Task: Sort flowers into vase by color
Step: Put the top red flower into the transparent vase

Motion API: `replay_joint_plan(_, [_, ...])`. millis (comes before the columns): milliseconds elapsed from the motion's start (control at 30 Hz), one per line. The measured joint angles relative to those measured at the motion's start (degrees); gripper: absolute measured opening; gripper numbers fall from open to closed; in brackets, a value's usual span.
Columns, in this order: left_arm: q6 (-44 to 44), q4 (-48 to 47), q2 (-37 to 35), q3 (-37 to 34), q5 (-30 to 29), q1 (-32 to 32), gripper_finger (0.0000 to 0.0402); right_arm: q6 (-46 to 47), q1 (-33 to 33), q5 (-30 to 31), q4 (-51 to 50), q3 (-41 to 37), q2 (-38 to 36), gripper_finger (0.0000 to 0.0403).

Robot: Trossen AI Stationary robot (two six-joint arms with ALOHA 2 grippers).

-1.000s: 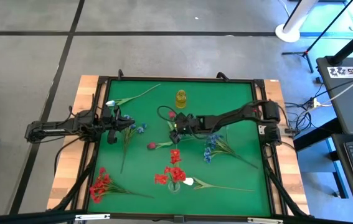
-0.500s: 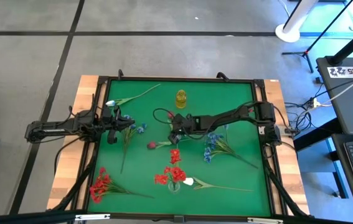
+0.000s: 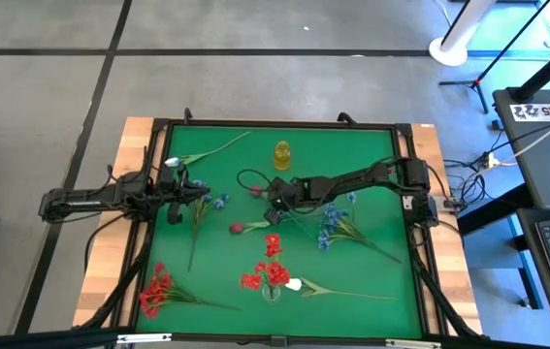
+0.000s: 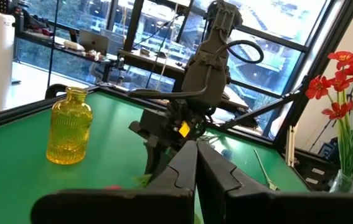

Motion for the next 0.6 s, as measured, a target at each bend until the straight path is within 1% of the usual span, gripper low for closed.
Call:
replay_joint_plan(133, [0.0, 0.0, 0.0, 0.0, 0.0, 0.0, 0.0000, 0.1, 0.1, 0.0, -3.4, -0.1, -3.1, 0.0024])
replay_joint_plan(233, [0.0, 0.0, 0.0, 0.0, 0.0, 0.0, 0.0000, 0.1, 0.5, 1.9, -4.1, 0.0, -6.7, 0.0017])
replay_joint_plan(333, [0.0, 0.0, 0.0, 0.0, 0.0, 0.0, 0.0000, -0.4, 1.2, 3.1, -1.9, 0.0, -10.4, 0.0007])
replay_joint_plan(500, [0.0, 0.0, 0.0, 0.0, 0.0, 0.0, 0.0000, -3.5, 3.0, 3.4, 3.9, 0.0, -16.3, 0.0018])
replay_joint_plan(600, [0.0, 0.0, 0.0, 0.0, 0.0, 0.0, 0.0000, -6.1, 4.3, 5.4, 6.3, 0.0, -19.8, 0.0012])
